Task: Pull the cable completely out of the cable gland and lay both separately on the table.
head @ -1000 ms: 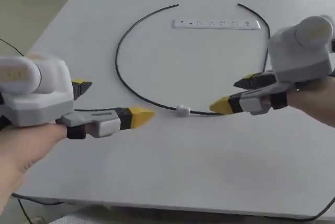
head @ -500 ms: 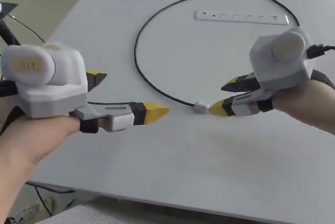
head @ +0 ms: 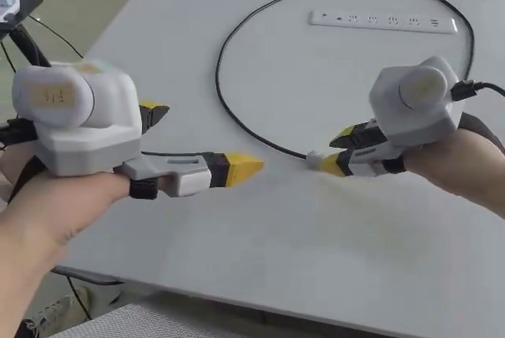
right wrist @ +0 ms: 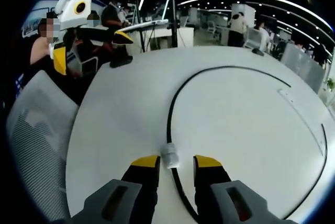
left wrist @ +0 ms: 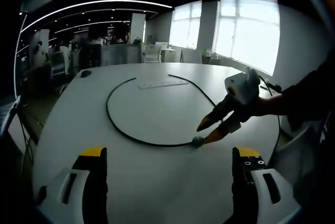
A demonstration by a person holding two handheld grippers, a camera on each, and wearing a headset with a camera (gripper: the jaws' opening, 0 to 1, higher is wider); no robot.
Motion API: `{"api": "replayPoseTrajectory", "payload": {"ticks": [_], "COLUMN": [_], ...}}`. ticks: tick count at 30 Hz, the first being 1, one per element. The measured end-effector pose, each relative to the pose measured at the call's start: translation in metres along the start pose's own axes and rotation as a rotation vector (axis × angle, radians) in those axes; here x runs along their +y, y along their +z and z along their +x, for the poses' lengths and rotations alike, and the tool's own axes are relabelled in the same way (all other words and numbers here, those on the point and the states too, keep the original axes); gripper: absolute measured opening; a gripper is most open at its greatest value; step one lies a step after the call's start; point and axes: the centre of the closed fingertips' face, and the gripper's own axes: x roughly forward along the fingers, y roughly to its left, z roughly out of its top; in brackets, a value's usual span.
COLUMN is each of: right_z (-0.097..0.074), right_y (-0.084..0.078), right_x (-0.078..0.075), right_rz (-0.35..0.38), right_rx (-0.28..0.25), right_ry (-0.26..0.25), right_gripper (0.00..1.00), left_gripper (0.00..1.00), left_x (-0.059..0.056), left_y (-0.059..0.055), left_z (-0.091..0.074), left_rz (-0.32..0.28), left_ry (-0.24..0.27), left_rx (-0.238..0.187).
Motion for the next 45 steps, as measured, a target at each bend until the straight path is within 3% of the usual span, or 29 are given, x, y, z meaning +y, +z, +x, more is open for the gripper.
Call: {"api": "replayPoseTrajectory", "payload": {"ticks": [13, 27, 31, 36, 39, 41, 45], "right_z": [0.01, 0.01, 0.001, -0.013, -0.028, -0.037, -0.054], "right_y": [-0.008, -0.007, -0.004, -0.002, 0.0, 0.002, 0.004], "right_x": [0.003, 0.002, 0.0, 0.0, 0.002, 0.004, 0.013], "right_rz": [-0.047, -0.058, -0.033, -0.037, -0.054, -0.062, -0.122], "right_rx": [0.042, 0.018, -0.01, -0.017, -0.043, -0.061, -0.089], "right_ry": [0.013, 0.027, 0.046, 0.069, 0.09, 0.101, 0.126], "right_gripper": [0.13, 0.08, 0.08, 0.08, 0.08, 0.08, 0.08], "left_gripper": [0.99, 0.99, 0.96, 0.93, 0.99, 0.96, 0.93], "left_x": [0.003, -0.001, -0.004, -0.01, -0.021, -0.027, -0.053], "left_y": [-0.002, -0.002, 0.001, 0.009, 0.018, 0.021, 0.026], "left_z": [0.001, 0.005, 0.009, 0.016, 0.021, 0.024, 0.031], "left_rz": [-0.004, 0.008, 0.05, 0.059, 0.07, 0.077, 0.054], "left_ry": [0.0, -0.026, -0.061, -0.11, -0.156, -0.184, -0.309], "left_rx": [0.005, 0.003, -0.002, -0.016, -0.041, -0.046, -0.037]}}
